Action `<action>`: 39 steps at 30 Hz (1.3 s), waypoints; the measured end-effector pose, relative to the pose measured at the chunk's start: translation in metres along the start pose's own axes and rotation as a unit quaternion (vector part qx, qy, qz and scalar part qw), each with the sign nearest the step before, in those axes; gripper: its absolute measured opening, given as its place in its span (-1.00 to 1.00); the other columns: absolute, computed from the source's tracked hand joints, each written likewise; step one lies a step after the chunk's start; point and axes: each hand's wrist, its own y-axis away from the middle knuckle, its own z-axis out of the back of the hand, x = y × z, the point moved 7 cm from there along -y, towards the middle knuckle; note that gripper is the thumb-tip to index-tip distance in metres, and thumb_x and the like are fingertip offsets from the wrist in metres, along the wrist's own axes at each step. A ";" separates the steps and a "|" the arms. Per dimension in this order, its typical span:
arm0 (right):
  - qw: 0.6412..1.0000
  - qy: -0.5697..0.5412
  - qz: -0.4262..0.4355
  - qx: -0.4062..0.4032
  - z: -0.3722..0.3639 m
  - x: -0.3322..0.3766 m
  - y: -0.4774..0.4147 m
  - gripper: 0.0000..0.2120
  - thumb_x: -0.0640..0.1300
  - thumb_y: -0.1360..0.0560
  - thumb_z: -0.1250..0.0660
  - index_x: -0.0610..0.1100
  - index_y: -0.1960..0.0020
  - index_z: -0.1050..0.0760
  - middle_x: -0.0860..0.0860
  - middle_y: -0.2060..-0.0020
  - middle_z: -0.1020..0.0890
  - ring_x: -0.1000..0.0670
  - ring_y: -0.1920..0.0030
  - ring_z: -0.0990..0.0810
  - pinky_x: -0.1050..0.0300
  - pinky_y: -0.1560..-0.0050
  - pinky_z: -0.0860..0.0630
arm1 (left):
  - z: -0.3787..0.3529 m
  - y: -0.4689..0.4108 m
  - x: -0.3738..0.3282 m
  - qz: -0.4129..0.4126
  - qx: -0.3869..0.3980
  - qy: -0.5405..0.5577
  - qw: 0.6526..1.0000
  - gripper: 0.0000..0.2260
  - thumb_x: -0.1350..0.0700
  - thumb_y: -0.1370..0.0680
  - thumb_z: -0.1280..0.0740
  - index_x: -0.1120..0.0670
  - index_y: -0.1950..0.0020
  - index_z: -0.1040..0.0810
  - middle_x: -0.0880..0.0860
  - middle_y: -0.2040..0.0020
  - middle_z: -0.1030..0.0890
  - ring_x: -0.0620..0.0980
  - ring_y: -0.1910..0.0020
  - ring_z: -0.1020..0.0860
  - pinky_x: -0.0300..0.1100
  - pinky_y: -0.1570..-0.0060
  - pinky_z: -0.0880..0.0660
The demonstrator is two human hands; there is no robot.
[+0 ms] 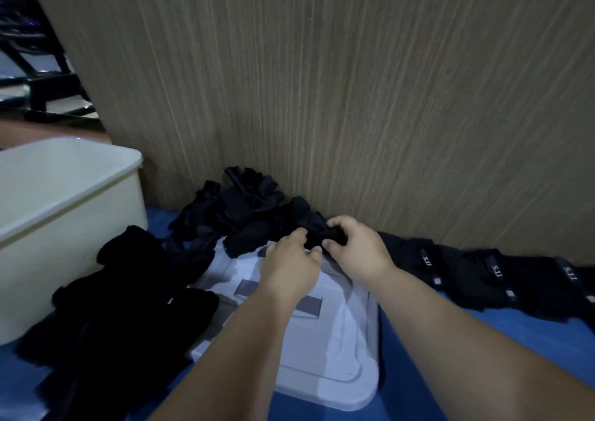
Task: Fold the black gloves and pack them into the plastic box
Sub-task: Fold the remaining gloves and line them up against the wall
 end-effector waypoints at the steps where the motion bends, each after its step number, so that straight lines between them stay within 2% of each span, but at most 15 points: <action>1: 1.000 -0.020 0.002 -0.008 0.004 0.002 0.003 -0.69 -0.05 -0.51 -0.37 0.04 -0.24 -0.47 0.01 -0.12 -0.55 0.05 -0.09 -0.50 0.19 -0.05 -0.43 | 0.000 0.003 -0.004 -0.006 0.004 0.015 1.000 -0.58 -0.02 -0.62 -0.17 0.01 -0.48 -0.29 -0.03 -0.39 -0.43 0.06 -0.38 -0.34 0.02 -0.34 -0.33; 3: 0.998 -0.063 0.006 -0.022 0.014 0.006 0.013 -0.75 -0.05 -0.48 -0.40 0.04 -0.15 -0.52 0.06 0.00 -0.58 0.08 -0.01 -0.53 0.19 -0.01 -0.47 | -0.003 0.009 -0.012 -0.026 0.011 0.024 0.999 -0.65 0.03 -0.61 -0.17 -0.01 -0.40 -0.38 0.00 -0.32 -0.48 0.07 -0.31 -0.41 0.01 -0.27 -0.39; 6: 0.996 -0.085 0.002 -0.024 0.029 0.005 0.040 -0.86 -0.09 -0.46 -0.40 0.03 -0.01 -0.55 0.11 0.23 -0.60 0.12 0.20 -0.55 0.23 0.17 -0.48 | -0.009 0.027 -0.026 -0.060 0.037 -0.019 0.997 -0.86 0.07 -0.56 -0.17 0.03 -0.06 -0.48 0.09 -0.08 -0.57 0.11 -0.08 -0.51 -0.02 0.04 -0.51; 10: 0.997 -0.079 -0.008 -0.014 0.046 -0.009 0.081 -0.88 -0.15 -0.44 -0.39 0.07 0.13 -0.53 0.14 0.34 -0.60 0.18 0.32 -0.53 0.23 0.23 -0.48 | -0.017 0.063 -0.046 -0.102 0.103 -0.075 0.987 -0.83 0.05 -0.56 -0.22 0.03 -0.11 -0.52 0.01 -0.04 -0.59 0.03 -0.05 -0.54 -0.07 -0.02 -0.50; 12: 0.996 -0.083 -0.015 -0.016 0.059 -0.018 0.102 -0.89 -0.16 -0.44 -0.40 0.05 0.16 -0.54 0.14 0.34 -0.62 0.19 0.32 -0.53 0.23 0.21 -0.48 | -0.024 0.083 -0.061 -0.118 0.131 -0.084 0.981 -0.94 0.03 -0.55 -0.24 -0.03 0.04 -0.48 -0.01 0.03 -0.58 0.02 0.00 -0.54 -0.12 0.08 -0.47; 14: 0.995 -0.093 -0.026 -0.025 0.071 -0.027 0.124 -0.90 -0.18 -0.43 -0.41 0.01 0.16 -0.55 0.14 0.33 -0.62 0.18 0.30 -0.52 0.29 0.21 -0.44 | -0.036 0.100 -0.075 -0.130 0.155 -0.099 0.974 -0.92 0.02 -0.54 -0.26 -0.04 0.14 -0.41 0.00 0.08 -0.56 0.03 0.05 -0.54 -0.13 0.15 -0.45; 17: 0.992 -0.111 -0.060 -0.017 0.083 -0.043 0.155 -0.94 -0.20 -0.43 -0.41 -0.07 0.15 -0.56 0.08 0.32 -0.59 0.11 0.29 -0.50 0.20 0.18 -0.44 | -0.054 0.127 -0.090 -0.143 0.200 -0.103 0.964 -0.87 0.01 -0.53 -0.30 0.00 0.17 -0.41 0.01 0.10 -0.56 0.02 0.08 -0.53 -0.15 0.16 -0.41; 21: 0.993 -0.070 -0.084 0.040 0.083 -0.059 0.195 -0.93 -0.14 -0.44 -0.42 0.00 0.14 -0.55 0.13 0.31 -0.59 0.13 0.26 -0.52 0.20 0.15 -0.46 | -0.068 0.164 -0.092 -0.169 0.264 -0.154 0.937 -0.86 -0.01 -0.53 -0.34 0.05 0.08 -0.48 0.01 0.11 -0.53 -0.01 0.12 -0.48 -0.18 0.19 -0.37; 25: 0.990 -0.077 -0.082 0.082 0.078 -0.061 0.222 -0.96 -0.12 -0.45 -0.41 0.00 0.13 -0.58 0.12 0.27 -0.62 0.15 0.24 -0.54 0.24 0.15 -0.47 | -0.071 0.187 -0.083 -0.169 0.295 -0.147 0.929 -0.81 -0.04 -0.50 -0.38 -0.01 0.20 -0.44 -0.10 0.22 -0.47 -0.09 0.20 -0.44 -0.23 0.23 -0.35; 28: 0.987 -0.077 -0.074 0.118 0.078 -0.061 0.237 -0.95 -0.13 -0.44 -0.42 0.01 0.13 -0.59 0.12 0.30 -0.61 0.19 0.28 -0.52 0.30 0.19 -0.46 | -0.075 0.202 -0.078 -0.176 0.321 -0.141 0.920 -0.79 -0.06 -0.49 -0.40 -0.05 0.25 -0.43 -0.13 0.21 -0.48 -0.13 0.21 -0.44 -0.22 0.17 -0.38; 31: 0.982 -0.072 -0.068 0.159 0.081 -0.066 0.249 -0.97 -0.12 -0.44 -0.44 -0.02 0.13 -0.61 0.11 0.31 -0.62 0.18 0.27 -0.53 0.18 0.12 -0.50 | -0.084 0.216 -0.077 -0.187 0.356 -0.144 0.904 -0.78 -0.08 -0.48 -0.40 -0.08 0.28 -0.42 -0.14 0.22 -0.50 -0.15 0.21 -0.46 -0.21 0.13 -0.42; 33: 0.975 -0.115 -0.063 0.177 0.084 -0.070 0.253 -0.94 -0.09 -0.43 -0.46 -0.05 0.11 -0.62 0.08 0.27 -0.63 0.14 0.23 -0.56 0.11 0.07 -0.52 | -0.089 0.218 -0.078 -0.191 0.358 -0.122 0.906 -0.78 -0.07 -0.47 -0.40 -0.08 0.28 -0.41 -0.15 0.25 -0.50 -0.18 0.24 -0.46 -0.23 0.15 -0.42; 36: 0.950 -0.255 -0.078 0.160 0.092 -0.075 0.254 -0.79 -0.02 -0.37 -0.42 -0.08 0.04 -0.61 -0.04 0.19 -0.62 0.03 0.16 -0.56 0.10 0.07 -0.50 | -0.091 0.209 -0.081 -0.192 0.320 -0.054 0.926 -0.80 -0.01 -0.46 -0.42 -0.01 0.25 -0.43 -0.13 0.30 -0.50 -0.15 0.29 -0.45 -0.19 0.17 -0.42; 39: 0.917 -0.357 -0.102 0.142 0.099 -0.085 0.251 -0.69 -0.10 -0.37 -0.29 -0.18 -0.07 -0.58 -0.11 0.11 -0.62 -0.04 0.09 -0.56 0.09 0.04 -0.50 | -0.093 0.197 -0.082 -0.179 0.279 0.029 0.943 -0.81 0.07 -0.43 -0.43 0.05 0.23 -0.43 -0.14 0.40 -0.46 -0.12 0.38 -0.40 -0.15 0.25 -0.37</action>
